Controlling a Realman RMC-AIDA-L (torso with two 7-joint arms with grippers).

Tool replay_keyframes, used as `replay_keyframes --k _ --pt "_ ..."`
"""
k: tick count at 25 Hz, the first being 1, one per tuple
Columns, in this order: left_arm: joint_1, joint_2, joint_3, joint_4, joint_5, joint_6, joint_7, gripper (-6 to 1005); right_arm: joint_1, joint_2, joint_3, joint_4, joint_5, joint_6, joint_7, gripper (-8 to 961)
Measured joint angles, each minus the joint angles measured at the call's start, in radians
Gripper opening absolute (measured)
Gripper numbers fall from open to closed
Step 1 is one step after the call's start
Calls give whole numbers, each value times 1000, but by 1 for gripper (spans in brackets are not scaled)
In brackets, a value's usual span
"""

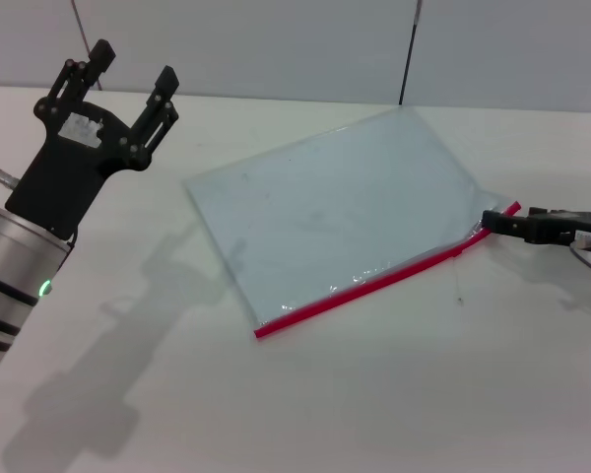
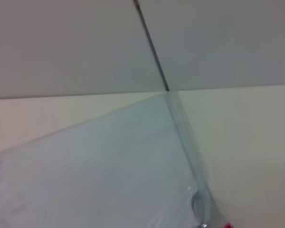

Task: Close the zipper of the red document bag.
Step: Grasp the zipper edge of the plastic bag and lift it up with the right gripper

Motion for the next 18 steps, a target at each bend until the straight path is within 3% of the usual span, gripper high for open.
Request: replay_keyframes --k 18 --pt "-10 -2 0 0 1 -13 -1 702 64 5 -48 62 -15 6 -5 858"
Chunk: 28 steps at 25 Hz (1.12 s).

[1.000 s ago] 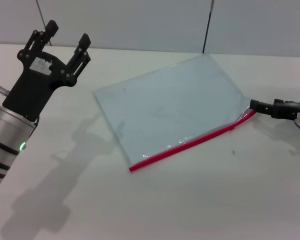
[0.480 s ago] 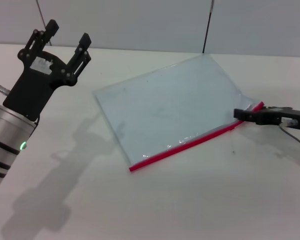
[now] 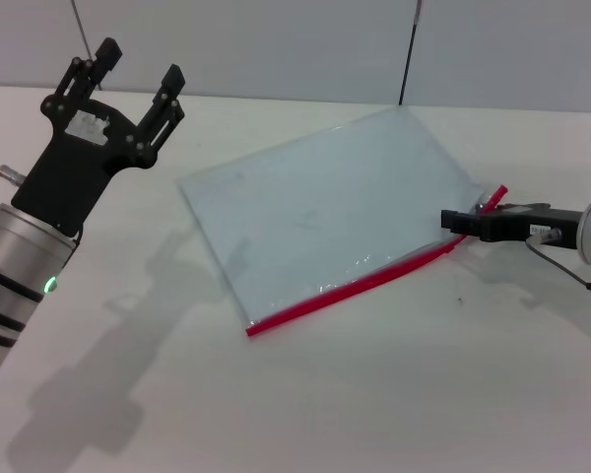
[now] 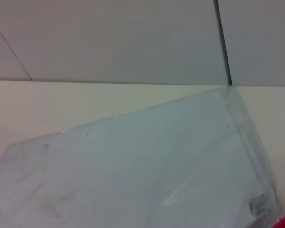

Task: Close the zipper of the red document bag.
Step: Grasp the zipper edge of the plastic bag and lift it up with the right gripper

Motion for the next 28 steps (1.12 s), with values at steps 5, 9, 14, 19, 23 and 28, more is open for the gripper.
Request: replay_keyframes --k 5,9,14,19,23,28 --pt "0 0 0 0 0 0 -1 700 0 3 -1 8 0 8 -40 677" --pt "0 0 0 0 0 0 -1 698 5 3 -1 26 4 8 -85 452" --pt "0 -1 0 0 0 -1 -1 695 9 3 0 30 5 1 -89 213" --pt "0 -1 0 0 0 -1 0 692 10 2 5 37 8 -1 -90 99" --pt "0 0 1 0 12 -5 2 690 12 1 10 39 15 -31 -101 72" --pt "-6 1 3 11 91 -16 5 687 12 1 21 41 118 -162 -180 39"
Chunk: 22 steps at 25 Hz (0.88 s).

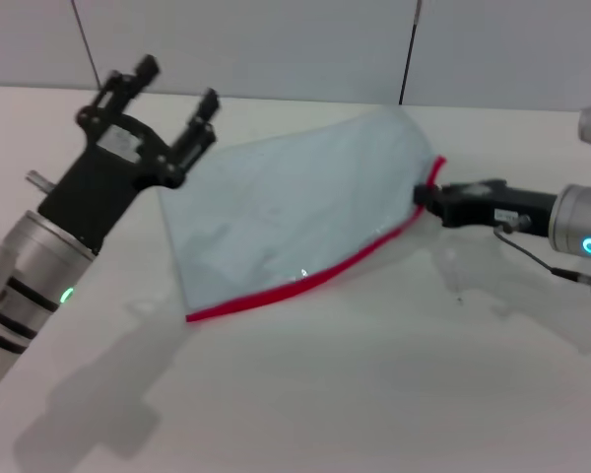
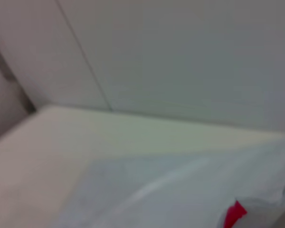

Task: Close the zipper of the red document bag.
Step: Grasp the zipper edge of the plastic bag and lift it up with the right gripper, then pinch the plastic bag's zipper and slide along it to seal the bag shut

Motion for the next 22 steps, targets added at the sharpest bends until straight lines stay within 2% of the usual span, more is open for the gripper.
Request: replay_keyframes --k 2,10,22 --pt "-12 -4 0 22 85 -14 1 686 2 1 1 12 56 -32 -37 29" --pt "-40 -7 1 25 269 -30 15 682 21 2 5 101 200 -55 -142 20" --pt "-60 -11 15 -6 286 -131 142 675 36 3 11 139 209 -194 -154 33"
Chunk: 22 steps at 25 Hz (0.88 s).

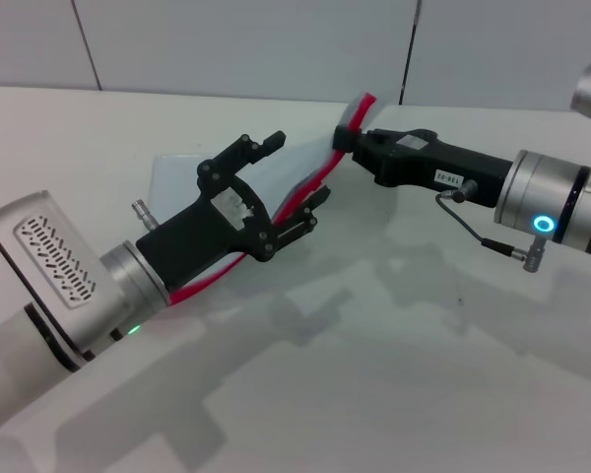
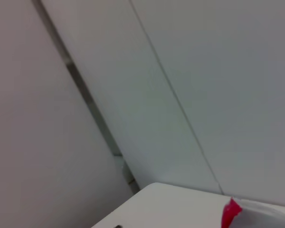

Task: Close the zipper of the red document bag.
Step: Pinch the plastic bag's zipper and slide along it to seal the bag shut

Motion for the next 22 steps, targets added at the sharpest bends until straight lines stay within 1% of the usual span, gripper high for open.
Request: replay_keyframes --k 8,12,22 --pt "0 0 -5 -1 -7 -37 49 671 7 1 -27 14 -5 -27 3 42" --pt "1 0 -3 -4 -6 -41 77 635 9 0 -30 15 -5 -30 4 47" --pt "4 0 -3 -6 -13 -47 81 552 10 0 -30 16 -5 -51 4 58"
